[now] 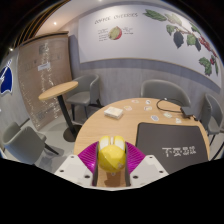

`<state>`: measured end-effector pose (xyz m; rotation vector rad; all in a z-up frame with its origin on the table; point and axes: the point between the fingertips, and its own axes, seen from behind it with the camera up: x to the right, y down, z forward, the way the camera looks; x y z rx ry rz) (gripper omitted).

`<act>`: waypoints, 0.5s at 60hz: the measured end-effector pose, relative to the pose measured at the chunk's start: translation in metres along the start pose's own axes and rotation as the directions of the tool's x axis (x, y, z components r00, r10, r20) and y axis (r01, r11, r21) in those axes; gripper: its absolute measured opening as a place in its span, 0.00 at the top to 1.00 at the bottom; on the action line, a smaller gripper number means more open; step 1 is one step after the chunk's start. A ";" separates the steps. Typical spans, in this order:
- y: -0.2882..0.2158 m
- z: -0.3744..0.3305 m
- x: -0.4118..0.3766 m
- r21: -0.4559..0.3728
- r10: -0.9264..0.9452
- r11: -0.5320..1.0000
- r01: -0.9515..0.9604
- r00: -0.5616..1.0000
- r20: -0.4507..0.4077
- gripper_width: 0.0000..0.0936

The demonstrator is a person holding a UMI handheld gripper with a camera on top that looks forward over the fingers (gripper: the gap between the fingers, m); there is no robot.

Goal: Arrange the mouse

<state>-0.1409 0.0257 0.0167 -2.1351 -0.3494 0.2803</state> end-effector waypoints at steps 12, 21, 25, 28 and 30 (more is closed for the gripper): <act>-0.095 -0.080 0.090 0.230 0.025 0.973 0.010 0.989 -0.147 0.60; -0.047 -0.063 0.178 0.132 0.129 0.986 -0.099 0.961 -0.244 0.61; -0.013 -0.048 0.199 0.047 0.141 0.990 -0.133 0.954 -0.263 0.61; 0.005 -0.038 0.210 0.007 0.138 0.990 -0.141 0.949 -0.283 0.60; 0.015 -0.032 0.213 -0.008 0.129 0.991 -0.137 0.948 -0.290 0.61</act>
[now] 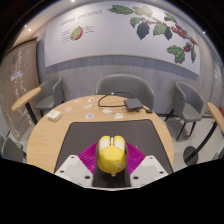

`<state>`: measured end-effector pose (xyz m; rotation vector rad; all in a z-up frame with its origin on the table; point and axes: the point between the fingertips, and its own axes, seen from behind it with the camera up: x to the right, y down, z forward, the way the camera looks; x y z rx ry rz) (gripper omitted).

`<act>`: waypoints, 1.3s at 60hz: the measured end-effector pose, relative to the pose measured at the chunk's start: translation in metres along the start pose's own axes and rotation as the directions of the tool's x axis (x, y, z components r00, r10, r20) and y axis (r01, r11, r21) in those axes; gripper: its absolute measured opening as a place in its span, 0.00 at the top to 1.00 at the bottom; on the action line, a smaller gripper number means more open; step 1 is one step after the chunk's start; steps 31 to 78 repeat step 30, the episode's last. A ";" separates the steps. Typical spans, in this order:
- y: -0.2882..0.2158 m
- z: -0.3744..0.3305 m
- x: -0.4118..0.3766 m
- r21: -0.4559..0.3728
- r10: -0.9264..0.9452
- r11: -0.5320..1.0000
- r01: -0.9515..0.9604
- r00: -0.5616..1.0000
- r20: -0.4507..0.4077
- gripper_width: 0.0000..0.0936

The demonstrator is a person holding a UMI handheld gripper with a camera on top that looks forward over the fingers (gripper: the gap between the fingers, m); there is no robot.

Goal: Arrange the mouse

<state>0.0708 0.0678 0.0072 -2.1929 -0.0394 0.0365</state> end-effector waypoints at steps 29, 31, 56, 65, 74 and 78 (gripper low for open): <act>-0.046 -0.107 0.033 0.173 -0.051 0.985 0.024 0.987 0.154 0.08; -0.048 -0.113 0.038 0.189 -0.050 0.982 0.021 0.988 0.149 0.08; -0.048 -0.113 0.038 0.189 -0.050 0.982 0.021 0.988 0.149 0.08; -0.048 -0.113 0.038 0.189 -0.050 0.982 0.021 0.988 0.149 0.08; -0.048 -0.113 0.038 0.189 -0.050 0.982 0.021 0.988 0.149 0.08; -0.048 -0.113 0.038 0.189 -0.050 0.982 0.021 0.988 0.149 0.08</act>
